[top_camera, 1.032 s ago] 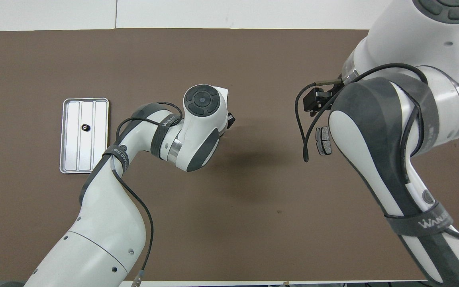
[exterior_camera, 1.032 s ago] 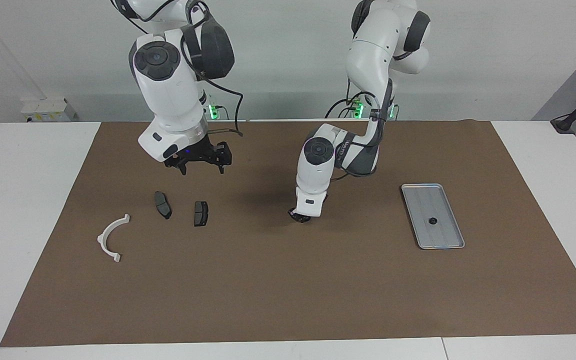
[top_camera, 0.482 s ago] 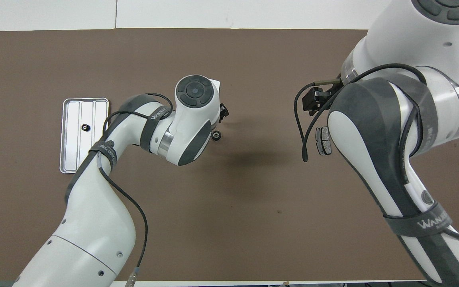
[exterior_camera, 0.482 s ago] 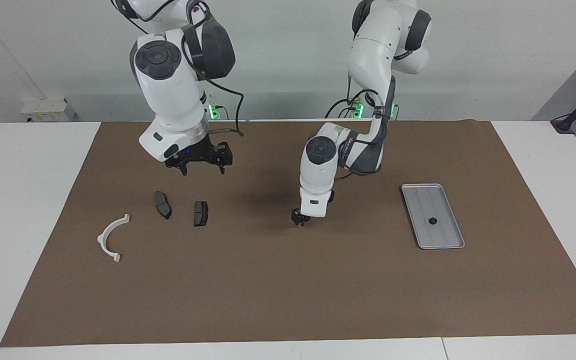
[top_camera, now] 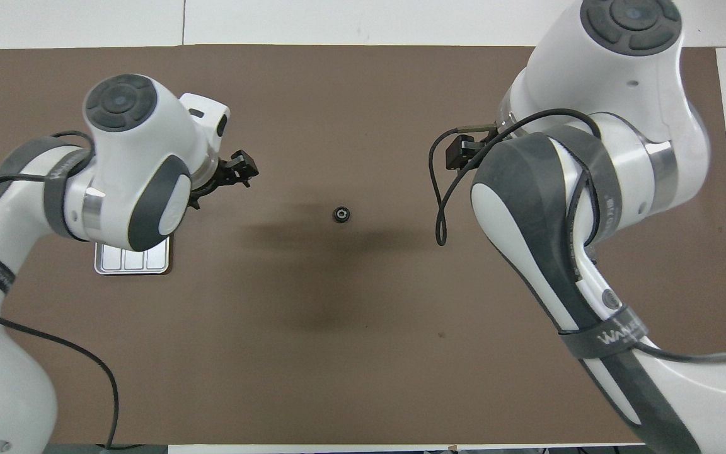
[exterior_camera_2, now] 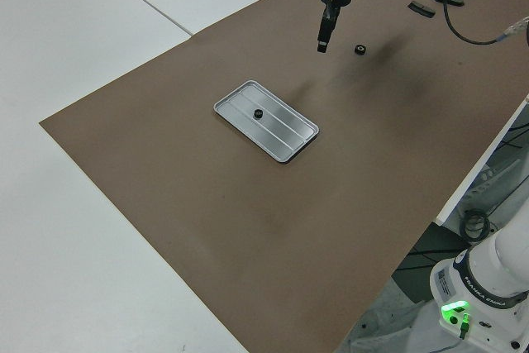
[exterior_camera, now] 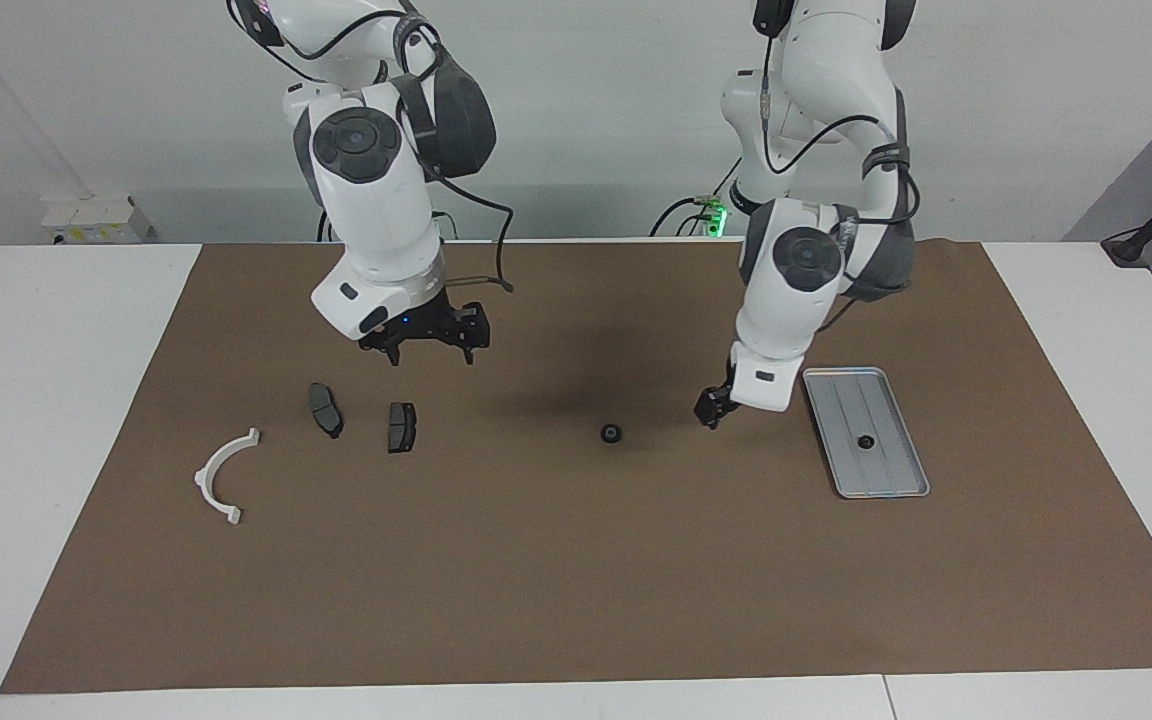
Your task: Place bearing gear from tray to pile
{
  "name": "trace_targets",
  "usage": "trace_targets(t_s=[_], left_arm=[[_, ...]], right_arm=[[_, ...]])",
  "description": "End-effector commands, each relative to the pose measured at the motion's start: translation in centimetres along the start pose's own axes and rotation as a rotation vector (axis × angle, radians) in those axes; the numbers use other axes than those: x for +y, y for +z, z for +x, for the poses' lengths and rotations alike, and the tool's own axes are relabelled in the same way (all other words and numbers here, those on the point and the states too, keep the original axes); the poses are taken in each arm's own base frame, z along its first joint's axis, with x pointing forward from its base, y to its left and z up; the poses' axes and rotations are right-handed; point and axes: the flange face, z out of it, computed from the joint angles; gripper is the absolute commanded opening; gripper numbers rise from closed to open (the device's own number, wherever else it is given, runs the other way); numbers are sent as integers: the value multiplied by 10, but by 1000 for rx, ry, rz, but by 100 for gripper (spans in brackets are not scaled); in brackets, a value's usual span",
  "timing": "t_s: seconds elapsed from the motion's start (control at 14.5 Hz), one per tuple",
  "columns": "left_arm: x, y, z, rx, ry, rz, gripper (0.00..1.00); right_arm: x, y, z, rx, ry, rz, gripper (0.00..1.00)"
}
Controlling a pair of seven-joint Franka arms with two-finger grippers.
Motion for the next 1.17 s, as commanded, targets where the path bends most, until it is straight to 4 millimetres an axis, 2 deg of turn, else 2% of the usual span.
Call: trace_targets(t_s=[0.0, 0.14, 0.28, 0.41, 0.55, 0.62, 0.69, 0.89, 1.1], left_arm=[[-62, 2, 17, -8, 101, 3, 98], [-106, 3, 44, 10, 217, -9, 93], [-141, 5, 64, 34, 235, -19, 87], [-149, 12, 70, 58, 263, -24, 81], [-164, 21, 79, 79, 264, -27, 72], [-167, 30, 84, 87, 270, -27, 64], [-174, 47, 92, 93, 260, -27, 46], [-174, 73, 96, 120, 255, -33, 45], [-177, 89, 97, 129, 246, -34, 45]], right_arm=[[-30, 17, 4, 15, 63, 5, 100], [-61, 33, 6, 26, 101, -20, 100], [-90, 52, 8, 63, 131, -53, 100], [-106, 70, 9, 72, 157, -53, 100], [-126, 87, 7, 77, 154, -47, 100], [-138, 97, 8, 76, 154, -49, 100], [-164, 118, 9, 81, 165, -61, 100], [-194, 145, 7, 96, 148, -46, 100], [-217, 169, 7, 100, 166, -40, 100]])
